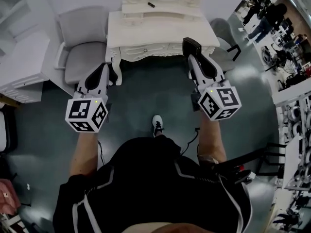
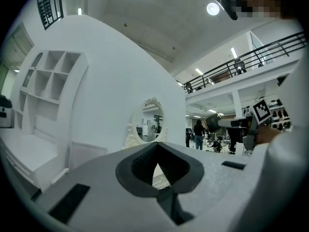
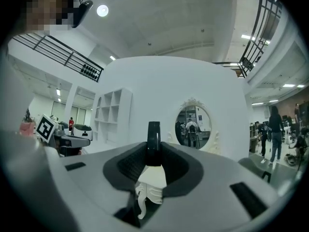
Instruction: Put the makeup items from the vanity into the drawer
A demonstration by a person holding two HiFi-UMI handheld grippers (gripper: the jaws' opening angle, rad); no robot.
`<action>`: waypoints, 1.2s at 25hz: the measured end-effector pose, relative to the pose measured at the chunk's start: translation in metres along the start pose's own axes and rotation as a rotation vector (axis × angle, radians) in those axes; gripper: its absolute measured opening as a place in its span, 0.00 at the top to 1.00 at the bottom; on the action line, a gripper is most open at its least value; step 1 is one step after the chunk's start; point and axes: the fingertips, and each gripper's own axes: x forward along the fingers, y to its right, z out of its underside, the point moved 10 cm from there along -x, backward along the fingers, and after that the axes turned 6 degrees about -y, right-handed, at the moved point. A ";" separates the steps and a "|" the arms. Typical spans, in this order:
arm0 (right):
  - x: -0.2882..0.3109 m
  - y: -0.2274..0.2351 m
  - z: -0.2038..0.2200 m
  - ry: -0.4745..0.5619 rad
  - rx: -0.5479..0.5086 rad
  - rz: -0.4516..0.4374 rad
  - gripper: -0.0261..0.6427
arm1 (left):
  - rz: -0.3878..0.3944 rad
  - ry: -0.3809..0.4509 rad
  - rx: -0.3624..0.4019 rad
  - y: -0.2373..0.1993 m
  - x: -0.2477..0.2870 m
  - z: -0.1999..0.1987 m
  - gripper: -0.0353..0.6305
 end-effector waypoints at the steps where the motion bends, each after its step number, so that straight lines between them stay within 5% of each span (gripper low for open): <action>1: 0.007 0.005 0.001 0.002 0.003 -0.008 0.82 | -0.011 -0.001 0.003 -0.001 0.007 -0.001 0.94; 14: 0.108 0.116 -0.005 0.022 0.011 -0.111 0.82 | -0.119 -0.002 -0.004 0.000 0.127 -0.021 0.94; 30: 0.161 0.244 0.013 0.014 0.044 -0.194 0.82 | -0.168 -0.067 0.014 0.045 0.256 -0.024 0.94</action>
